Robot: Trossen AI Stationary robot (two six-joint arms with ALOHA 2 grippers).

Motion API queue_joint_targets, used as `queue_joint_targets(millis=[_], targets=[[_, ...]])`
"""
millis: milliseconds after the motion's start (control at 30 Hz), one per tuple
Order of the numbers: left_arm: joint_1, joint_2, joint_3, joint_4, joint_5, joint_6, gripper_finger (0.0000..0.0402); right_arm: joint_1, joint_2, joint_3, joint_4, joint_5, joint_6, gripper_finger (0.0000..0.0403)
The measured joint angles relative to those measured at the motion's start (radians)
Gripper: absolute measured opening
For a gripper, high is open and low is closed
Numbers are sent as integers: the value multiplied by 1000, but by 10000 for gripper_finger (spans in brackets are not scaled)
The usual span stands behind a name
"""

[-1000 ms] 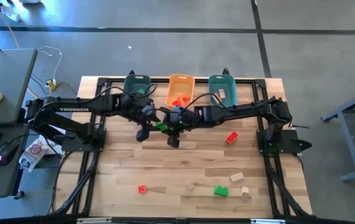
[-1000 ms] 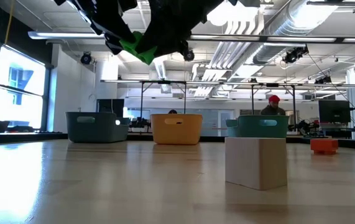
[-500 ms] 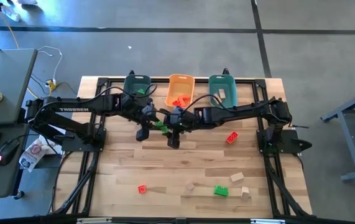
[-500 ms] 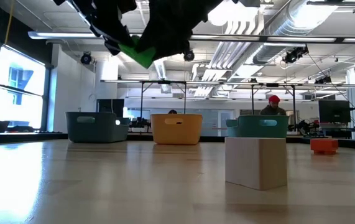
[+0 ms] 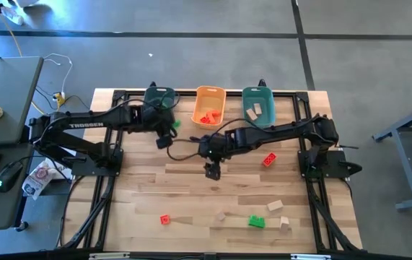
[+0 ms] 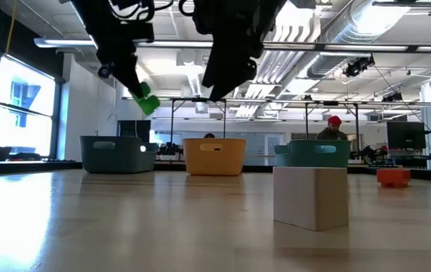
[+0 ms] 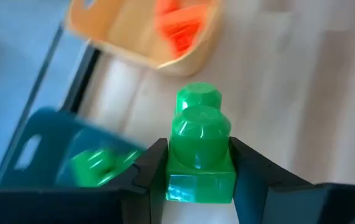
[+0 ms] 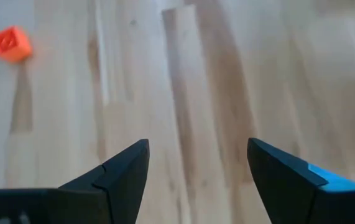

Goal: Sort & place blocks by color
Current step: Put the green game piece into the blue bin

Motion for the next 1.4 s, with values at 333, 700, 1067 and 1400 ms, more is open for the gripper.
queue_joint_targets(millis=[333, 700, 1067, 1400], targets=[[168, 0, 0, -24, -5, -49, 112, 115, 0, 0, -56, -14, -61, 257], [320, 102, 0, -24, 28, -76, 111, 232, 8, 0, -47, -54, -144, 257], [399, 217, 0, -25, 23, -94, 112, 328, 76, 0, -21, -71, -156, 257], [455, 286, 0, -27, 71, -102, 128, 388, 138, 0, 35, -91, -147, 257]])
